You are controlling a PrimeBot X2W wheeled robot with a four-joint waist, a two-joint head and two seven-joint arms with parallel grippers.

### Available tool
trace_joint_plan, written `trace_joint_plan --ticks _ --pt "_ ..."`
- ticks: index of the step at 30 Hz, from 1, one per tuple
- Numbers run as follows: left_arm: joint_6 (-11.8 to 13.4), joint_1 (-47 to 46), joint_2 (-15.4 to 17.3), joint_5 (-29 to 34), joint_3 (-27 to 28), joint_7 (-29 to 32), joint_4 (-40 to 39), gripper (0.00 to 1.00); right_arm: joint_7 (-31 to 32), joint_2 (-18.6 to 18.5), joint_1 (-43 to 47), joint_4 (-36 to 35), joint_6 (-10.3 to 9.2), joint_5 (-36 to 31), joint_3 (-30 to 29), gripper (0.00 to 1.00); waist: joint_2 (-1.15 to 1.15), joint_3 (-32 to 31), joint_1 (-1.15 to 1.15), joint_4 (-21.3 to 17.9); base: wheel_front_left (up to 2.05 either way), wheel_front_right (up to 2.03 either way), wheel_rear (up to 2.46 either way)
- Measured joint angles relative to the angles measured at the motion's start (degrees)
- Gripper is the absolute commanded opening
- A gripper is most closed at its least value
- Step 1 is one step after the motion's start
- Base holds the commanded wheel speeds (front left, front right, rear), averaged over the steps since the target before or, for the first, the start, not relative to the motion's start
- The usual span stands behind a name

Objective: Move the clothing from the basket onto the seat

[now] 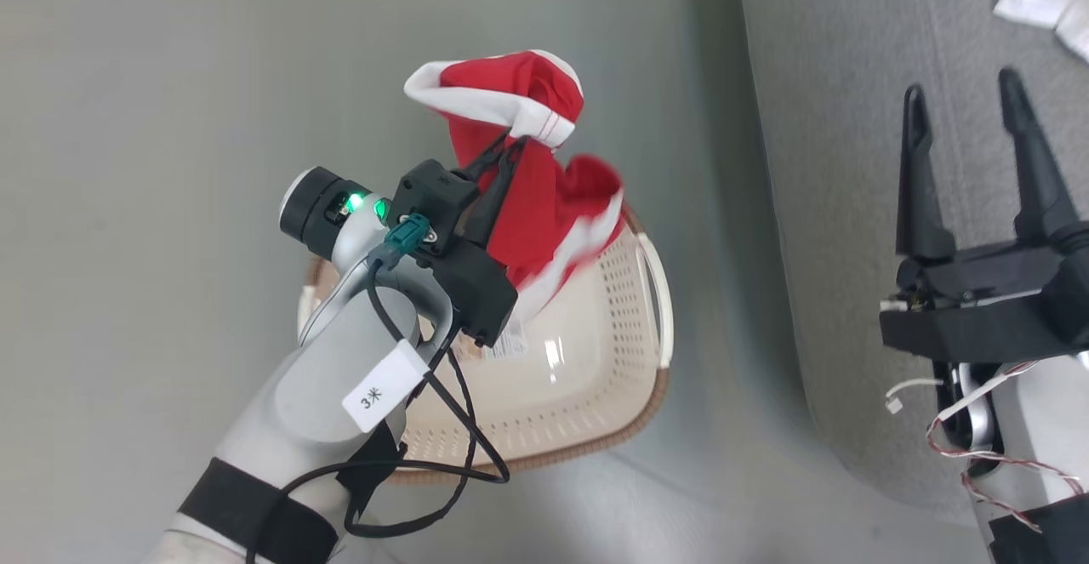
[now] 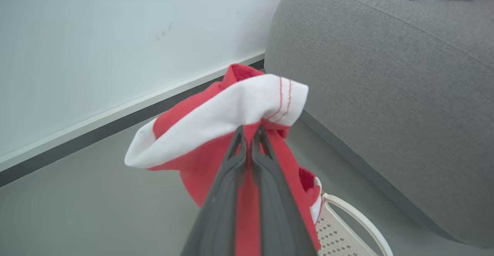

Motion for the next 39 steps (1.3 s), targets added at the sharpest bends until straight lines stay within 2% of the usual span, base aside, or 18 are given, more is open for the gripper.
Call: trace_joint_plan --ticks 11,21,26,39 --pt "0.01 1.63 -0.24 -2.32 2.94 -0.04 -1.91 0.00 0.03 1.53 2.49 5.19 1.57 0.64 1.66 1.00 0.00 -8.67 -0.01 2.11 0.00 0.00 0.00" --pt "0.02 2.43 -0.16 -2.96 4.09 -0.04 -3.45 0.00 0.05 1.91 3.72 10.02 4.58 0.75 4.53 1.00 0.00 -17.40 0.00 3.19 0.00 0.00 0.00" --pt "0.01 2.76 -0.16 -3.46 4.58 -0.04 -3.69 0.00 0.05 2.16 3.89 13.08 6.97 0.29 7.48 1.00 0.00 -21.72 0.00 3.61 0.00 0.00 0.00" --pt "0.00 6.69 -0.24 -5.20 2.82 0.03 -5.15 0.00 0.05 3.63 4.05 22.69 10.01 0.33 15.00 1.00 0.00 -32.30 0.00 4.29 0.00 0.00 0.00"
